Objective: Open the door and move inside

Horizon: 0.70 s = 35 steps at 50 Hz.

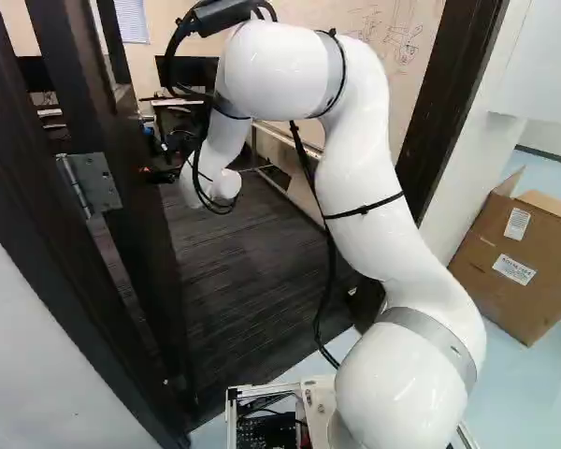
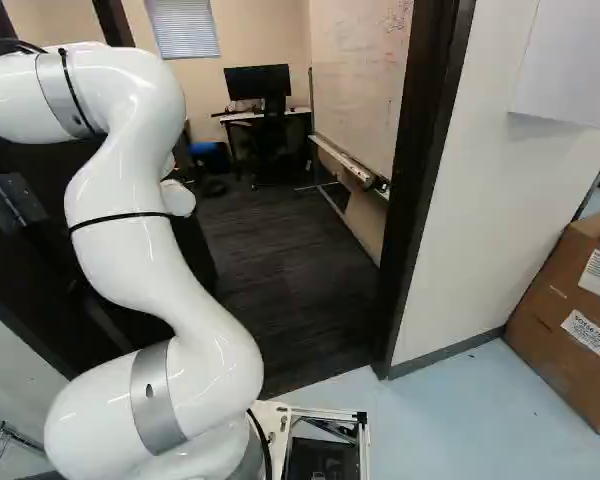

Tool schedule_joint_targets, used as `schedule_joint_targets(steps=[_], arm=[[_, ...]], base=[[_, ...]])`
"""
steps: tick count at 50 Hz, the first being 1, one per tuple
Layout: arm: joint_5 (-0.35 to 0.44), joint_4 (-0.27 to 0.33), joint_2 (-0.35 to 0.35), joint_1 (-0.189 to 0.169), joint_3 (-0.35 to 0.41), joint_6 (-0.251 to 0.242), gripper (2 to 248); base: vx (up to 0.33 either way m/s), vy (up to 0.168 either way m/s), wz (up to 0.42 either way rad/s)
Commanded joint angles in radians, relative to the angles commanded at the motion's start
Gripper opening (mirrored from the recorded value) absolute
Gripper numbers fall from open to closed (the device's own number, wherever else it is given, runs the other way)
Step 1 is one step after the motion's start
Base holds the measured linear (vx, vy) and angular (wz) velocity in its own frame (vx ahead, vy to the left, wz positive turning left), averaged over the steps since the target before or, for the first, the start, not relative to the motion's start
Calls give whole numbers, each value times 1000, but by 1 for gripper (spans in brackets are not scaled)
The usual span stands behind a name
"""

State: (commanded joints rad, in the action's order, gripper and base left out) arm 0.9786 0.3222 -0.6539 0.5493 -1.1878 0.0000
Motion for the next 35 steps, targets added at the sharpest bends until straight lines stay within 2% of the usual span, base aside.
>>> schedule_joint_targets(steps=[35], arm=[[-27,56,-55,28,-75,0,247]], base=[[0,0,0]])
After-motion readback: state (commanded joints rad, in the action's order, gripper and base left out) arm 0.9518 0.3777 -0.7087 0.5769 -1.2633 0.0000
